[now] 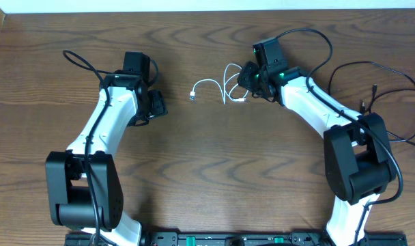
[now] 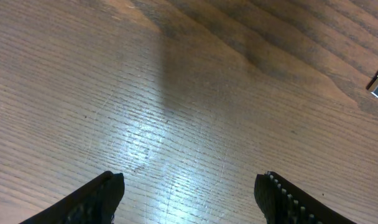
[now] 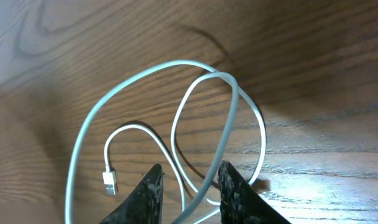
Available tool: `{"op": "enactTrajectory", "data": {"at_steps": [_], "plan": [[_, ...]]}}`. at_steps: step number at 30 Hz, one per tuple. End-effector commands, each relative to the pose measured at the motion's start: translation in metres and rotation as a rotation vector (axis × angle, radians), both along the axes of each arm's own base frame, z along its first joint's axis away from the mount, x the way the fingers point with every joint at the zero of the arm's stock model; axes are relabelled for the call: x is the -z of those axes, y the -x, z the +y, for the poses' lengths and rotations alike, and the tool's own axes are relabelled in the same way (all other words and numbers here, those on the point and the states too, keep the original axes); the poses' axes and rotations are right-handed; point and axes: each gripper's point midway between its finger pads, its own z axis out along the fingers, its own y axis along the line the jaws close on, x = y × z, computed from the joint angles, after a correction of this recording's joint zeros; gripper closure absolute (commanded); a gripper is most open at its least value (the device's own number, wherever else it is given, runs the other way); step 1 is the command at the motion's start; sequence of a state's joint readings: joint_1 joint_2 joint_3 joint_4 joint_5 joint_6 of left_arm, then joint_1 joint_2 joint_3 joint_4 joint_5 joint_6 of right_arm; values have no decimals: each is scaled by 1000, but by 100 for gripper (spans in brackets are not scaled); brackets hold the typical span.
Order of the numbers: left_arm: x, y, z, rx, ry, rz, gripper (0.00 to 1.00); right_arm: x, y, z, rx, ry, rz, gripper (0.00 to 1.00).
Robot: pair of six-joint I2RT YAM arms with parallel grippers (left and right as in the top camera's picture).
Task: Untangle cables
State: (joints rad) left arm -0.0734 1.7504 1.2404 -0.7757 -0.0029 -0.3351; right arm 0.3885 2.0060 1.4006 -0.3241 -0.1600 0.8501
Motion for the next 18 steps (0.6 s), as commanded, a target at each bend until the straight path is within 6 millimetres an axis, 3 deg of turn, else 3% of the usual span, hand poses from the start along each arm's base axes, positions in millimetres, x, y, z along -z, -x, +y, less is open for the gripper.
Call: {"op": "enactTrajectory", "data": {"at_steps": [1, 5, 10, 12, 18], "plan": [[-8, -2, 3, 2, -6, -21, 27, 25, 3, 4, 24, 10, 55, 79], [-8, -2, 3, 3, -6, -20, 27, 25, -1, 5, 21, 5, 37, 95], [-8, -2, 3, 3, -6, -20, 27, 5, -17, 9, -32, -5, -69, 99], [-8, -2, 3, 3, -6, -20, 27, -13, -23, 2, -68, 19, -133, 99], [-8, -2, 3, 3, -6, -21, 27, -104, -41, -48, -122, 111, -385, 99]]}}
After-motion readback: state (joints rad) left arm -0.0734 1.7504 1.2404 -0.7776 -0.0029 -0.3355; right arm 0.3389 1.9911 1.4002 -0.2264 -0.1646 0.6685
